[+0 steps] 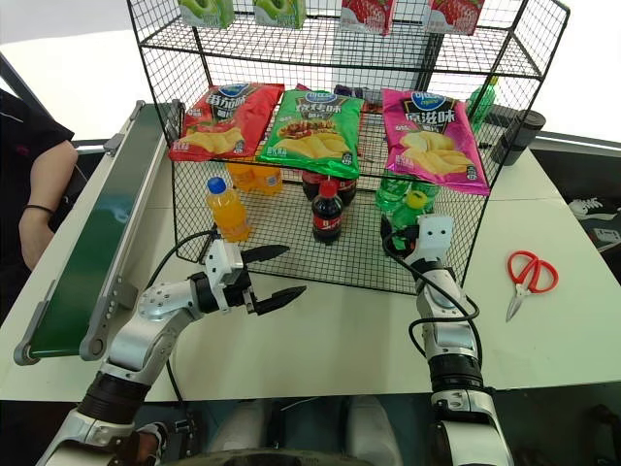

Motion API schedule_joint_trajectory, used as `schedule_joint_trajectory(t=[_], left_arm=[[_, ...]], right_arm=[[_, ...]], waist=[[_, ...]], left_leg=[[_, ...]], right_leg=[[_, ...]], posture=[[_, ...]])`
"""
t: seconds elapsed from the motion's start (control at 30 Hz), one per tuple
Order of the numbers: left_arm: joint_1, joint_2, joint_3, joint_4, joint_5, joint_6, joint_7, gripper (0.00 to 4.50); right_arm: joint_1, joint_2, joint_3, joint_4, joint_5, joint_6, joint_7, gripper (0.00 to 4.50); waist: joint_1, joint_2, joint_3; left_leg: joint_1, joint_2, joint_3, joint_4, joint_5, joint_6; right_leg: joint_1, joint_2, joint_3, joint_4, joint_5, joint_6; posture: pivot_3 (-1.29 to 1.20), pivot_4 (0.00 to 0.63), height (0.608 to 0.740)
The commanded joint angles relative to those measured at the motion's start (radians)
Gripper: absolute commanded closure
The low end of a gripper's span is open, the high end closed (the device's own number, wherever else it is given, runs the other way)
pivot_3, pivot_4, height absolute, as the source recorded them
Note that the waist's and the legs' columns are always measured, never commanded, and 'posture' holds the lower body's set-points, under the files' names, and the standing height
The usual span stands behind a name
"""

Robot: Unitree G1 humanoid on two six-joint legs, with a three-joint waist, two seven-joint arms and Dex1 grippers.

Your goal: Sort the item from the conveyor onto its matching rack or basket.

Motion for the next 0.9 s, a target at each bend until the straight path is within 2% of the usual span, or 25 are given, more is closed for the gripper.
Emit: schedule_joint_trajectory(t=[0.03,0.27,0.57,0.73,0.9], left_arm=[[-0.018,-0.003,0.013,-0.037,-0.012,-0.003,0.002,0.00],[-0.016,0.006,0.023,-0.017,-0.002,0.031,0.029,0.00],[-0.014,0.047,0.053,0.078,0.060,0.018,0.083,0.00],[0.012,0.112,0.110,0.127,0.073,-0.020,0.068,0.00],[0.069,0.183,0.169,0.146,0.047,-0.027,0.018,0.00]], right_arm=[[0.029,-0.013,-0.007,-0.099,-0.017,-0.012,-0.012,0.02],[0.186,-0.054,0.009,-0.330,-0.025,0.061,0.030,0.02],[0.386,-0.159,0.060,-0.675,0.015,0.211,0.173,0.02],[0.544,-0.242,-0.032,-0.843,0.125,0.273,0.268,0.02],[0.682,-0.298,-0.164,-0.877,0.228,0.290,0.354,0.02]], waist=[[-0.002,0.000,0.000],[-0.009,0.000,0.000],[-0.008,0.001,-0.001],[-0.003,0.000,-0.001],[-0.004,-0.001,0.000]], left_leg=[[0.000,0.000,0.000,0.000,0.000,0.000],[0.000,0.000,0.000,0.000,0.000,0.000],[0.005,0.000,0.000,-0.002,0.000,0.000],[0.007,0.000,-0.001,-0.002,0.000,0.000],[0.011,0.000,0.000,-0.003,0.000,0.001]], right_leg=[[0.000,0.000,0.000,0.000,0.000,0.000],[0.000,0.000,0.000,0.000,0.000,0.000],[0.004,0.001,0.000,0.000,0.000,0.000],[0.006,0.000,0.000,-0.001,-0.001,0.000],[0.009,0.000,0.000,-0.002,-0.001,0.000]], posture=[[0.00,0.150,0.740],[0.00,0.150,0.740],[0.00,0.150,0.740],[0.00,0.150,0.740],[0.00,0.150,0.740]])
